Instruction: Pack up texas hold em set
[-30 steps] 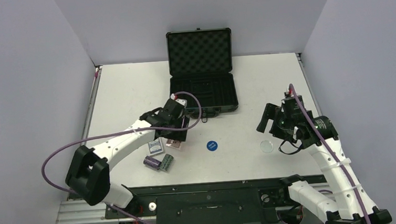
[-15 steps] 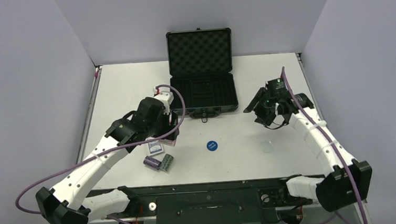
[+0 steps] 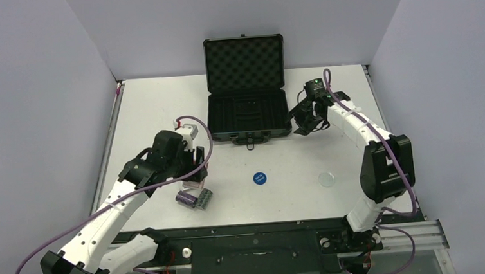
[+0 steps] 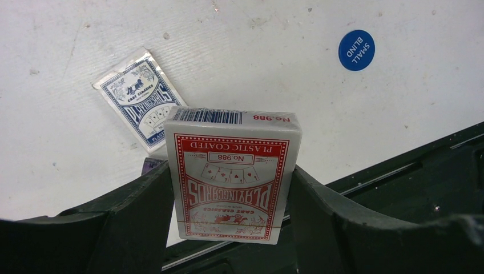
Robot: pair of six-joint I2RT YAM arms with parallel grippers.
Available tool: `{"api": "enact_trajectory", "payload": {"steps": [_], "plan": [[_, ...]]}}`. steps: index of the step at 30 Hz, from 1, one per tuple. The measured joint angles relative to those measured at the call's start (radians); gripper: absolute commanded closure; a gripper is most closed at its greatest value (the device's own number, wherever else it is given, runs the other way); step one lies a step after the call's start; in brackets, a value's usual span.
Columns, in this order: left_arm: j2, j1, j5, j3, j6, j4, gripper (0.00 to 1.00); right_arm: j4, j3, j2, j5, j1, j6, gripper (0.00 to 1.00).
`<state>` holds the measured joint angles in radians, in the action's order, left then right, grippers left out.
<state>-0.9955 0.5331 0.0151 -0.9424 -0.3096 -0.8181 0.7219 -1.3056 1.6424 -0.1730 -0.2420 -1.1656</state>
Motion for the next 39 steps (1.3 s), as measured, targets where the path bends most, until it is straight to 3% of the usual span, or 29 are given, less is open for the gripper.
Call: {"api": "enact_trajectory", "payload": {"steps": [11,13,16,17,39], "plan": [[0.002,-0.026,0.016,0.023,0.056,0.029,0.95,-0.043,-0.123,0.264,0.000,0.001,-0.036,0.66],[0.000,-0.032,0.015,0.024,0.069,0.035,0.95,-0.026,-0.137,0.285,-0.004,0.005,-0.040,0.75],[-0.008,-0.044,0.010,0.025,0.090,0.040,0.96,-0.012,-0.146,0.290,-0.006,0.008,-0.043,0.99],[-0.013,-0.045,0.008,0.027,0.094,0.045,0.96,-0.008,-0.146,0.291,-0.008,0.009,-0.049,1.00],[-0.074,-0.051,0.008,0.012,0.098,0.048,0.99,-0.051,-0.240,0.403,-0.024,0.012,-0.051,1.00]]}}
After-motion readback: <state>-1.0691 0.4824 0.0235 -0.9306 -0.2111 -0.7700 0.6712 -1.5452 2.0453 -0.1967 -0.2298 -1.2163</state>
